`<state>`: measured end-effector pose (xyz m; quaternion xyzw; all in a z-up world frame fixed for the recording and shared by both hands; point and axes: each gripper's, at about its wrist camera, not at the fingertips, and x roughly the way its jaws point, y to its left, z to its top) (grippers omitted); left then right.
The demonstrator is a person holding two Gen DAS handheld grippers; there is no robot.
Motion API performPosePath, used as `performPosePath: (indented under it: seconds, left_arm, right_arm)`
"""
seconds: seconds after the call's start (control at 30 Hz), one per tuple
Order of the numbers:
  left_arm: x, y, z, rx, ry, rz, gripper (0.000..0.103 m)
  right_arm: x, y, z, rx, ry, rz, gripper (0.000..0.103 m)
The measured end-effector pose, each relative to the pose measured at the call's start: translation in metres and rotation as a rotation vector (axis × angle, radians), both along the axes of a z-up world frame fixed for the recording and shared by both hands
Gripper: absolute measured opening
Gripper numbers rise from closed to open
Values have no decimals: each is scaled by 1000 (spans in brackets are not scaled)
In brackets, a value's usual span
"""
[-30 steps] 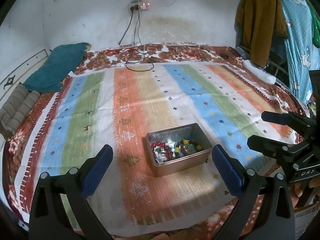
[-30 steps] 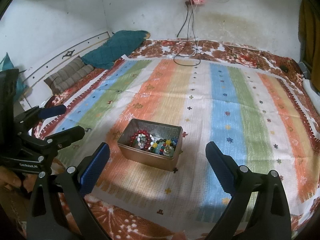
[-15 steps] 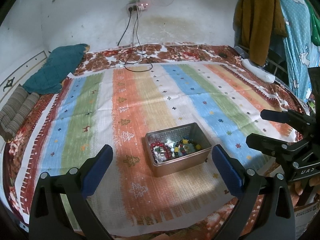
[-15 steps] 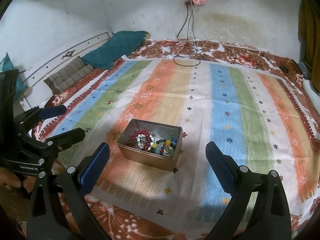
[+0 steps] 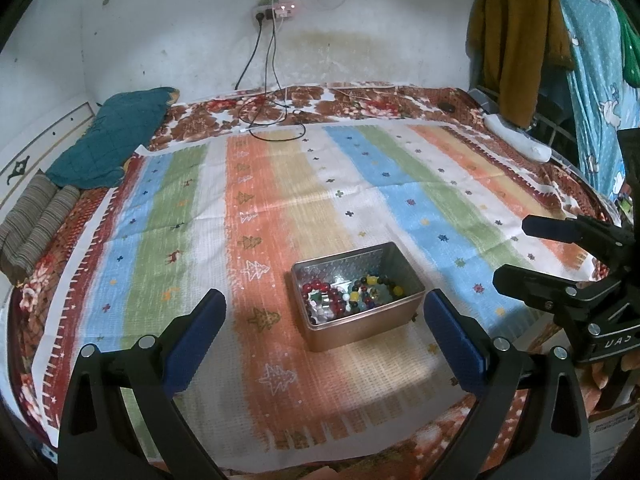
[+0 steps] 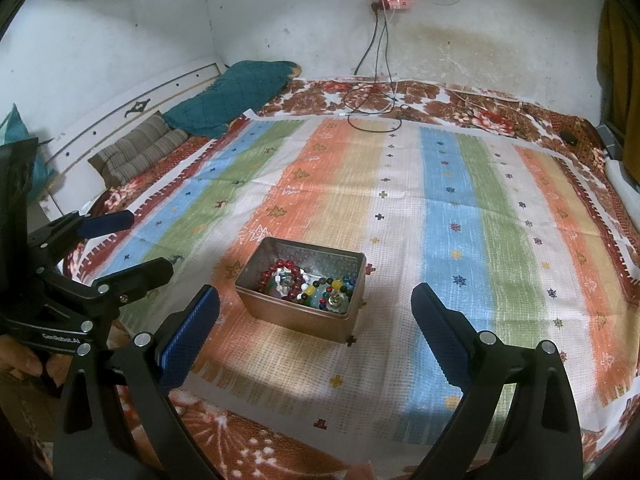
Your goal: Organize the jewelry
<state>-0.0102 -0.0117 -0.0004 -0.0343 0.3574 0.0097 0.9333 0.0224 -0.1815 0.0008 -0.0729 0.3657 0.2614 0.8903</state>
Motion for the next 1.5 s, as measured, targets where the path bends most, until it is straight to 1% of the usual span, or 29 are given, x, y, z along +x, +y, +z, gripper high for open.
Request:
performPosePath:
  seconds: [0.67, 0.83, 1.03, 1.5]
  left_arm:
    - [-1, 5, -4, 7, 5, 3, 97]
    - [-2, 2, -3, 16, 3, -8, 97]
    - [-3, 5, -2, 13, 7, 11, 97]
    - [-3, 1, 0, 19, 3, -1, 97]
  right_arm:
    - [-1, 1, -1, -3, 3, 0, 97]
    - [-1, 1, -1, -2, 4, -1, 97]
    - [-1, 1, -1, -2, 5, -1, 97]
    - [0, 1, -1, -2, 5, -1, 97]
